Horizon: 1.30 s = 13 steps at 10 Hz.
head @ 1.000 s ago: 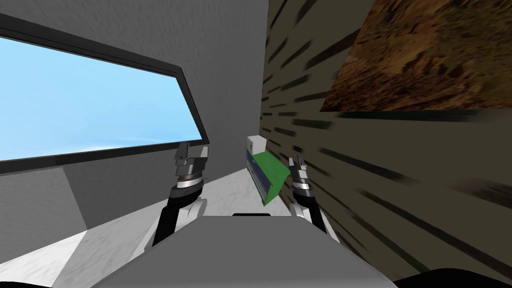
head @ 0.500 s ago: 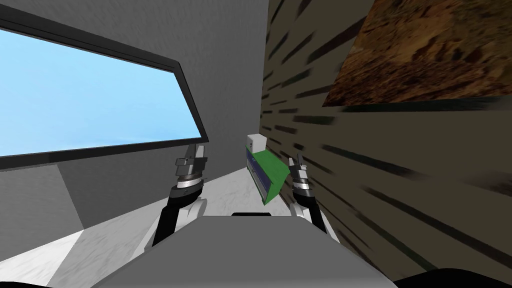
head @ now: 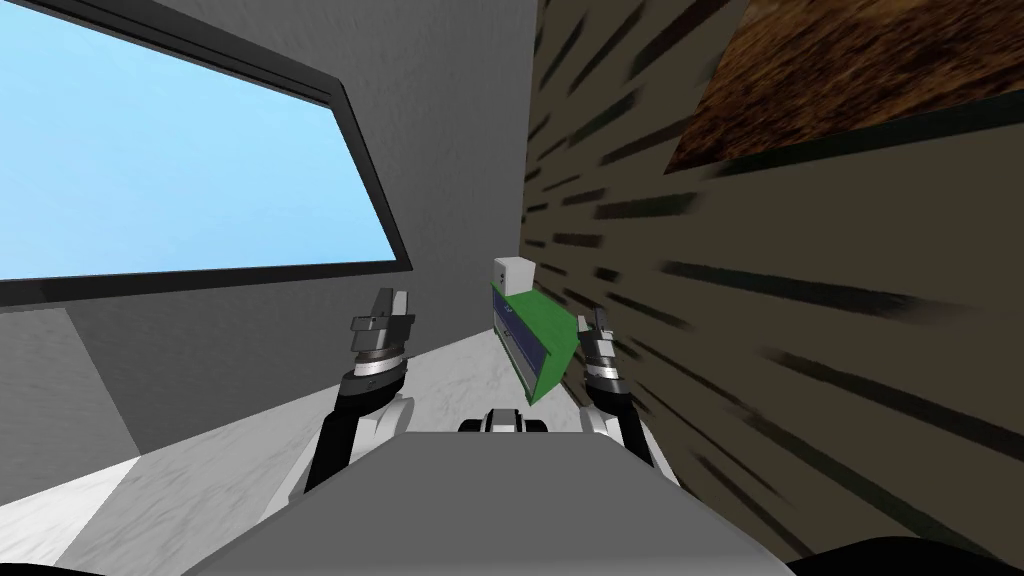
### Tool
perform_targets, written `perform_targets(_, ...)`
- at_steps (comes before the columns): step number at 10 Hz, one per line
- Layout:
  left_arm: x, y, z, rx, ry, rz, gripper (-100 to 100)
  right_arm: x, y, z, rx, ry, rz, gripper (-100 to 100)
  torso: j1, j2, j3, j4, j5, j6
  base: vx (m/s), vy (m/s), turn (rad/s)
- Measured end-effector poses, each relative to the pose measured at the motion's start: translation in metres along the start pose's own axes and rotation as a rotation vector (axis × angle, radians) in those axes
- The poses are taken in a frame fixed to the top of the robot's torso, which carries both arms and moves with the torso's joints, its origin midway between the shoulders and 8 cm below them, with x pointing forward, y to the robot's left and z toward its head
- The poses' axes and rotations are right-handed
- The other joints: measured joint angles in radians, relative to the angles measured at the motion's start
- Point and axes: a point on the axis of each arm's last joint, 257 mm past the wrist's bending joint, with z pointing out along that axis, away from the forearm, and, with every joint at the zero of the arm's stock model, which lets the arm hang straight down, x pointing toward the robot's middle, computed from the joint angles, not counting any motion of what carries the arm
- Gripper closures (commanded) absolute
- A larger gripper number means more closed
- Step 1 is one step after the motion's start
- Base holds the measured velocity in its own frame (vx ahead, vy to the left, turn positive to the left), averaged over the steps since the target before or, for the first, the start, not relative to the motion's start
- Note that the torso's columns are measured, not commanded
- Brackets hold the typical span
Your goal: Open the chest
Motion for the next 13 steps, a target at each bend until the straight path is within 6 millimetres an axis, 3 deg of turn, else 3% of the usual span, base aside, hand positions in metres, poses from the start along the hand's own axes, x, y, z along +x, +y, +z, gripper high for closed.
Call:
perform_targets(2, 0.000, 0.000, 0.000, -0.001, 0.000, 0.000, 0, 0.008, -0.010, -0.001, 0.018, 0.047, -0.090, -100, 0.004, 0.039, -0.091, 0.042, 0.001, 0.000, 0.105, 0.079, 0.039)
perform_targets(13, 0.000, 0.000, 0.000, -0.001, 0.000, 0.000, 0, 0.037, -0.061, -0.003, 0.077, 0.246, -0.579, -100, 0.000, 0.047, -0.094, 0.047, 0.000, 0.000, 0.077, 0.060, 0.033)
